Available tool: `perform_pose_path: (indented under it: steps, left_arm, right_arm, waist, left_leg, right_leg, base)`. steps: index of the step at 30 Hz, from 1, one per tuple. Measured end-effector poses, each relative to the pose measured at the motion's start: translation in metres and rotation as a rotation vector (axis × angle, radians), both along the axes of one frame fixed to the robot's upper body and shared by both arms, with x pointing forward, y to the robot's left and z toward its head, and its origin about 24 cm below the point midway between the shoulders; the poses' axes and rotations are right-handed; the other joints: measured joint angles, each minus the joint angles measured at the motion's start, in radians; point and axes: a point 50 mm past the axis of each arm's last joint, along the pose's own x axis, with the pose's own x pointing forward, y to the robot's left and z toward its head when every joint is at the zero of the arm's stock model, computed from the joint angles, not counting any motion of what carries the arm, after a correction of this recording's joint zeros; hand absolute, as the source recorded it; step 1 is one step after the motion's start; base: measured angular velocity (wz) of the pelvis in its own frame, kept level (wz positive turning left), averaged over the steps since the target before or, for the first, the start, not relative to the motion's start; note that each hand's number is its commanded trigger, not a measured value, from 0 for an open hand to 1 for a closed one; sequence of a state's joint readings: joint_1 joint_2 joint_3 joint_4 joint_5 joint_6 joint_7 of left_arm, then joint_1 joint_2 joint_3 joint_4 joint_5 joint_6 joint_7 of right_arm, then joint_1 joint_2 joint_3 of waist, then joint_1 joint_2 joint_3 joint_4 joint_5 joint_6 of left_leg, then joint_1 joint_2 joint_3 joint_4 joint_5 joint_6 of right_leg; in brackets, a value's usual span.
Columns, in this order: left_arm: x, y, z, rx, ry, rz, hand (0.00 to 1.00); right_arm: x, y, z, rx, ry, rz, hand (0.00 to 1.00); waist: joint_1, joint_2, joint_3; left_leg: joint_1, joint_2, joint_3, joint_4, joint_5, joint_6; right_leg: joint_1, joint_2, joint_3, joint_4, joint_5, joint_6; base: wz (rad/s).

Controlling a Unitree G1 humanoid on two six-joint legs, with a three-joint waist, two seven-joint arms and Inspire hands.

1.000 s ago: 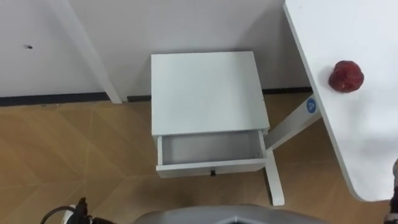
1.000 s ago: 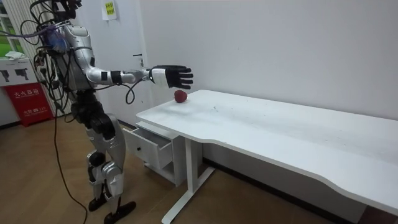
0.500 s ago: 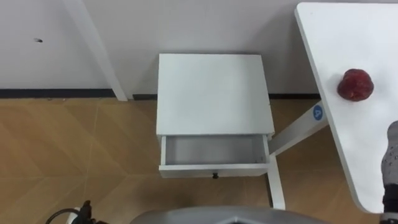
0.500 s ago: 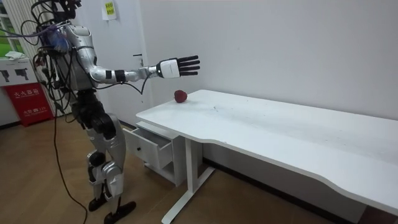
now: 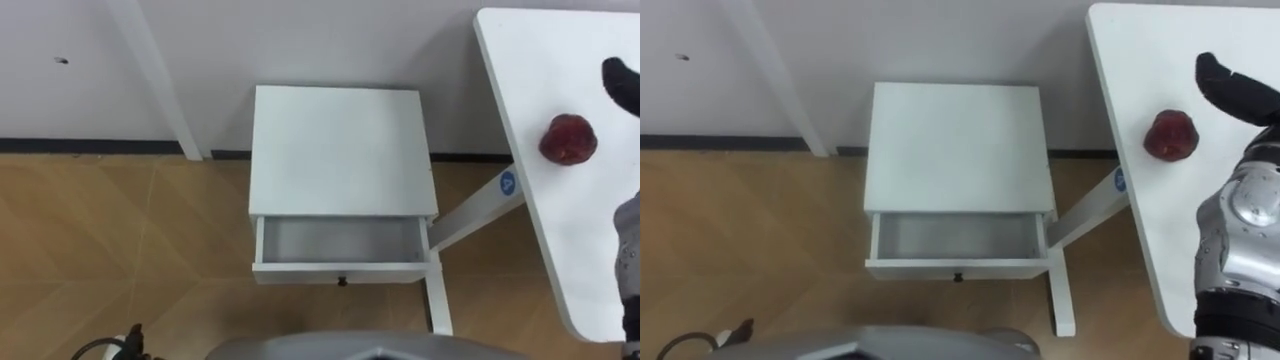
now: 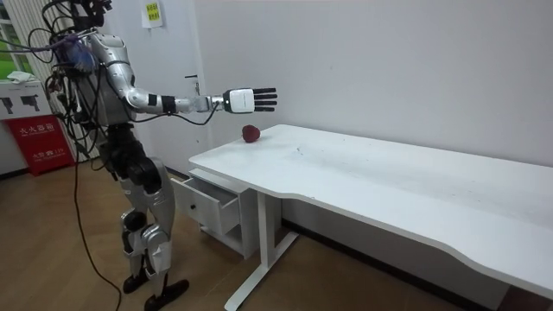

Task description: Put apple and close drawer

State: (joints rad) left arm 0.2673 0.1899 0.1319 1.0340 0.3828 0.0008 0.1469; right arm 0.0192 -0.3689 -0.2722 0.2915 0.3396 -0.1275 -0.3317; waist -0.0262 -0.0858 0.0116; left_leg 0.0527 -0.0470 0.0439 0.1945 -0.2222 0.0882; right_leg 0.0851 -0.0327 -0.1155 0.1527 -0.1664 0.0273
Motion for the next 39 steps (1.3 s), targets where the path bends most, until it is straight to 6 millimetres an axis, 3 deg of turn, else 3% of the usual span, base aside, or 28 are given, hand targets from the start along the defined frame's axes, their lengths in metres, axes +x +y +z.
perform_pose_path:
  steps: [10, 17, 39]
  left_arm:
    - [-0.005, 0.002, 0.0, 0.005, 0.012, 0.013, 0.0]
    - [-0.001, 0.003, 0.002, 0.012, -0.008, 0.016, 0.0]
    - [-0.004, 0.003, 0.002, 0.004, 0.0, 0.021, 0.0]
  right_arm:
    - [-0.001, 0.002, -0.019, -0.022, 0.128, 0.098, 0.0]
    - [-0.004, 0.002, -0.03, -0.043, 0.206, 0.165, 0.0]
    - [-0.006, 0.005, -0.041, -0.097, 0.314, 0.282, 0.0]
  waist:
    - [0.006, 0.004, -0.0036]
    - [0.007, 0.016, -0.0135]
    - [0.004, 0.001, -0.0031]
  left_leg:
    - [0.0, 0.001, 0.003, 0.002, 0.0, 0.0]
    - [0.006, 0.001, 0.006, 0.003, 0.0, 0.0]
    - [0.01, 0.001, -0.003, 0.004, 0.0, 0.0]
  right_leg:
    - [0.001, 0.0, 0.0, -0.001, 0.0, 0.0]
    - [0.007, 0.0, 0.0, 0.0, 0.0, -0.001]
    - [0.013, 0.0, -0.002, 0.0, 0.001, -0.001]
  base:
    - [0.0]
    - [0.0]
    - [0.0]
